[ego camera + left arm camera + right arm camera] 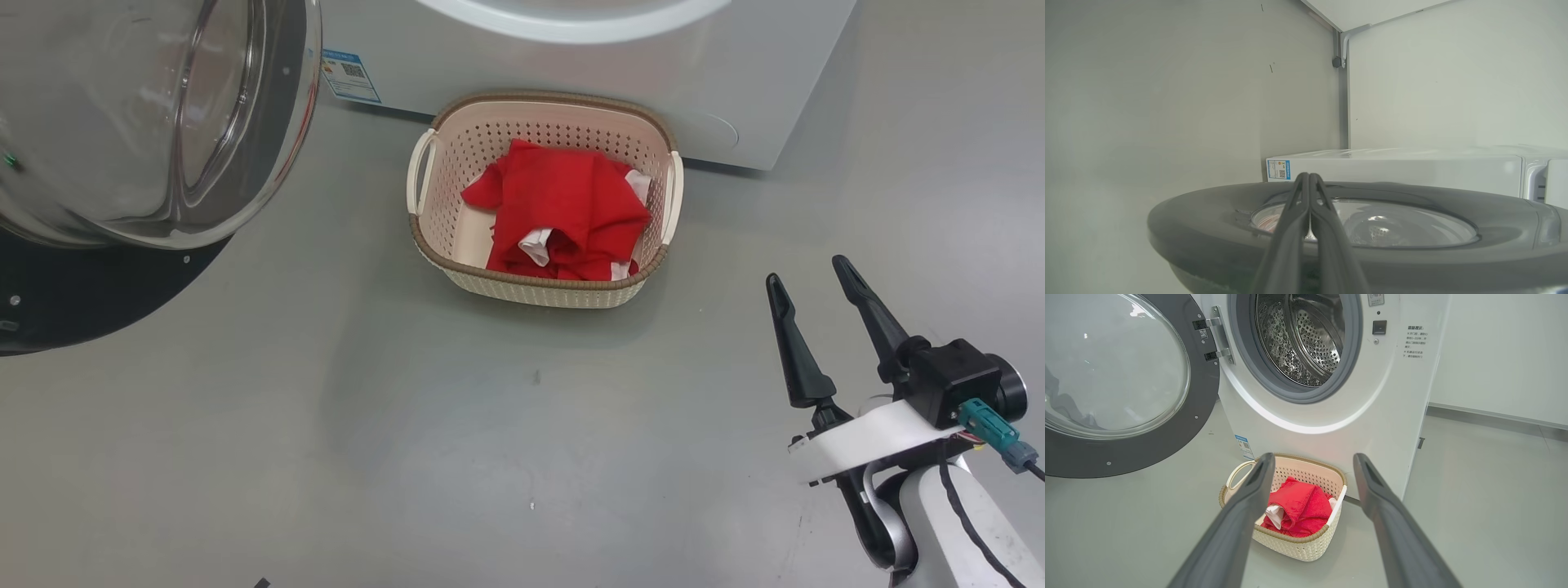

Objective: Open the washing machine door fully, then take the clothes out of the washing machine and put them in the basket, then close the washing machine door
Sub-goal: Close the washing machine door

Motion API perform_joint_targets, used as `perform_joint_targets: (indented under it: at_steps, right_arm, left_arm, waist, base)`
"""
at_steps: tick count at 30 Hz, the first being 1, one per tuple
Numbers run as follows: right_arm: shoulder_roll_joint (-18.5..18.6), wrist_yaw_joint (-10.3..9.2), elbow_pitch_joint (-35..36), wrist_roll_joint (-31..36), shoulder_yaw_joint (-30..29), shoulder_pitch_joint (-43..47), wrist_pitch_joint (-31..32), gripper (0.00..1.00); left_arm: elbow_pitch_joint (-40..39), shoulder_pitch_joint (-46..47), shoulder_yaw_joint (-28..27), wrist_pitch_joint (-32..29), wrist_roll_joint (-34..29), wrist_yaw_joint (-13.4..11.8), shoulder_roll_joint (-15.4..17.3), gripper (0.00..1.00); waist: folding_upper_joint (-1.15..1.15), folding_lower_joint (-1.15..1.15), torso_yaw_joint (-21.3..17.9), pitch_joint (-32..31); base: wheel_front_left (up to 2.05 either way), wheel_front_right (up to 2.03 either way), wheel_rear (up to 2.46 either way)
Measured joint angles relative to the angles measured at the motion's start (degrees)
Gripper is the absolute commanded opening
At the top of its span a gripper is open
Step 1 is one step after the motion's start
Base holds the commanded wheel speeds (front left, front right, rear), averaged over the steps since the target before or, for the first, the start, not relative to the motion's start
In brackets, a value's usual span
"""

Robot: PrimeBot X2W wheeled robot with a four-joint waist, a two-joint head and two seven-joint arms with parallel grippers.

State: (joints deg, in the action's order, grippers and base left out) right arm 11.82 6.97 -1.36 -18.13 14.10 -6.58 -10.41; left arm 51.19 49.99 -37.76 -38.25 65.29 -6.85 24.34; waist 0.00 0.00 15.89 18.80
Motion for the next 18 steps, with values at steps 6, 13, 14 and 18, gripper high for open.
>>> perform_joint_targets:
  at_steps: [6,13,14,18]
  right_arm:
    - [-0.3,-0.03,-0.5,-0.4,0.0,0.0,-0.1,1.0]
    - [-0.5,-0.05,-0.9,-0.5,-0.2,0.1,-0.6,1.0]
    - [-0.5,-0.05,-0.9,-0.5,-0.2,0.1,-0.6,1.0]
    - [-0.8,-0.05,-1.3,-0.5,-0.1,0.3,-0.6,1.0]
  left_arm:
    - [0.4,-0.1,2.0,-2.7,-0.3,0.4,-0.6,0.0]
    - [0.4,-0.5,4.1,-6.5,-0.3,2.8,-2.8,0.0]
    - [0.4,-0.5,4.1,-6.5,-0.3,2.8,-2.8,0.0]
    - [0.4,-1.2,5.1,-9.0,0.1,4.2,-4.5,0.0]
  waist:
    - [0.0,0.0,0.6,-1.4]
    - [0.0,0.0,1.6,-2.8]
    - [0.0,0.0,1.6,-2.8]
    - [0.0,0.0,2.3,-3.4]
  base:
    - [0.0,0.0,0.0]
    - [0.0,0.0,0.0]
    - [0.0,0.0,0.0]
    - [0.0,0.0,0.0]
